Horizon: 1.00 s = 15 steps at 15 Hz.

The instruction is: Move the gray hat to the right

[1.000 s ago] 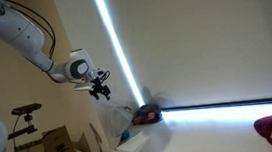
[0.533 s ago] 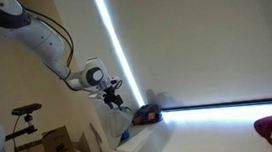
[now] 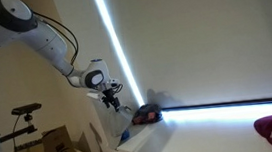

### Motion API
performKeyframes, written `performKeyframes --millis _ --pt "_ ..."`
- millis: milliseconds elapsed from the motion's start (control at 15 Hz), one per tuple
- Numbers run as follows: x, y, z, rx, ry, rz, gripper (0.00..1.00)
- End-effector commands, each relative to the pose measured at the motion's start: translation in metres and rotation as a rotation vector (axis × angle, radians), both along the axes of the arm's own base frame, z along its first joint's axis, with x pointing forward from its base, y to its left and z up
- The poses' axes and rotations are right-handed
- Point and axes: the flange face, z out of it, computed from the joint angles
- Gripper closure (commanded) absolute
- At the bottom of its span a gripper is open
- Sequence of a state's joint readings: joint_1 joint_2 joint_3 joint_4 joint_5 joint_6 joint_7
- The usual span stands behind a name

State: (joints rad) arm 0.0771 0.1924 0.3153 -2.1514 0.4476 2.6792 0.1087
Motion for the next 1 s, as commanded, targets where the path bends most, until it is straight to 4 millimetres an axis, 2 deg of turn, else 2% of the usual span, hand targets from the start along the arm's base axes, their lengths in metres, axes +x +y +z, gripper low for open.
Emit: performKeyframes --millis 0,467,533,667,933 --pt "-0.0001 0.0032 0.0025 0.009 -0.003 0.007 0.00" --pt "0.0003 0.0020 0.0016 0.001 -0.003 0.001 0.00" --pt "0.0002 0.0025 0.0013 0.002 0.000 0.010 0.25" --pt "0.0018 0.0013 0.0046 -0.004 -0.009 0.007 0.34" --pt "0.0033 0.0012 0.0038 -0.025 -0.029 0.014 0.62"
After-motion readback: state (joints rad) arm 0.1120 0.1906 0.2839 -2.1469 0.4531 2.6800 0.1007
